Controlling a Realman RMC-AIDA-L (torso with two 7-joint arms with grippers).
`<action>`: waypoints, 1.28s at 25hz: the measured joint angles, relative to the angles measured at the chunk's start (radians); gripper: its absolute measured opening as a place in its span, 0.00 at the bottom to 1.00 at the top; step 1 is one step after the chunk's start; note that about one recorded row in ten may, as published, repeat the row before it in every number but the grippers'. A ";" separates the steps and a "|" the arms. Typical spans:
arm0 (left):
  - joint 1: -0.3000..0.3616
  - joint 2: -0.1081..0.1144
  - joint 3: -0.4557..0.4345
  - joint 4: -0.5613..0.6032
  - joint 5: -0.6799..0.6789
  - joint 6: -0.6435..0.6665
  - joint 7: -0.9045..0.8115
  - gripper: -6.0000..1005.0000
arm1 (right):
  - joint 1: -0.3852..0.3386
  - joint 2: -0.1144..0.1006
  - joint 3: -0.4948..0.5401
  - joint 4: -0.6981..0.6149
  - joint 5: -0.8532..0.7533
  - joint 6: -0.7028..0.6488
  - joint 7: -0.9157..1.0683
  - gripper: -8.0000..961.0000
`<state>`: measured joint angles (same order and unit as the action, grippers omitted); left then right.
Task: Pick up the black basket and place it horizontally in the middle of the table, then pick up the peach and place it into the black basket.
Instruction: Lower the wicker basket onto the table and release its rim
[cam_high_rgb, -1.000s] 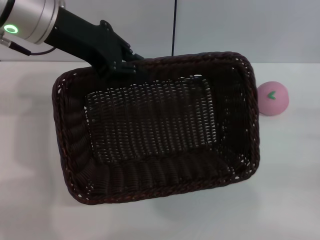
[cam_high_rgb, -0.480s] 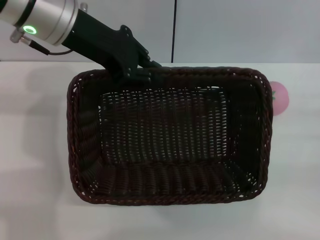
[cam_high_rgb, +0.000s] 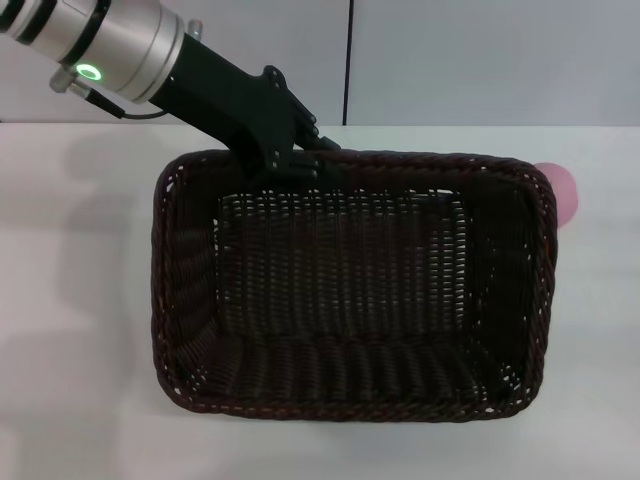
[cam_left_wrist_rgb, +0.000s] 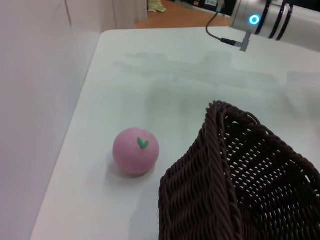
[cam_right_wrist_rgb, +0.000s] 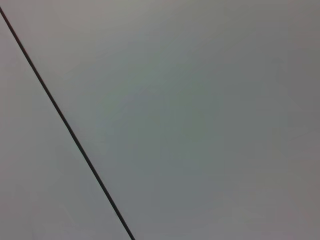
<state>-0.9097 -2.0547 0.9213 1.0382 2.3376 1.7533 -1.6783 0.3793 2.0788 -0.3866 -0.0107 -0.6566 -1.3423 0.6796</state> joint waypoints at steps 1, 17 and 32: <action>-0.004 0.000 0.000 -0.012 0.000 -0.002 0.007 0.19 | 0.001 0.000 0.000 0.000 0.000 0.001 0.000 0.61; 0.018 -0.005 0.072 -0.040 0.000 -0.126 0.041 0.26 | 0.002 0.000 0.003 0.000 0.000 0.038 0.000 0.61; 0.041 -0.013 0.093 -0.038 -0.052 -0.241 0.043 0.55 | 0.004 0.000 0.008 0.000 0.007 0.058 0.000 0.61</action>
<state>-0.8682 -2.0679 1.0142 1.0002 2.2860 1.5119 -1.6358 0.3832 2.0785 -0.3789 -0.0107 -0.6497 -1.2841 0.6796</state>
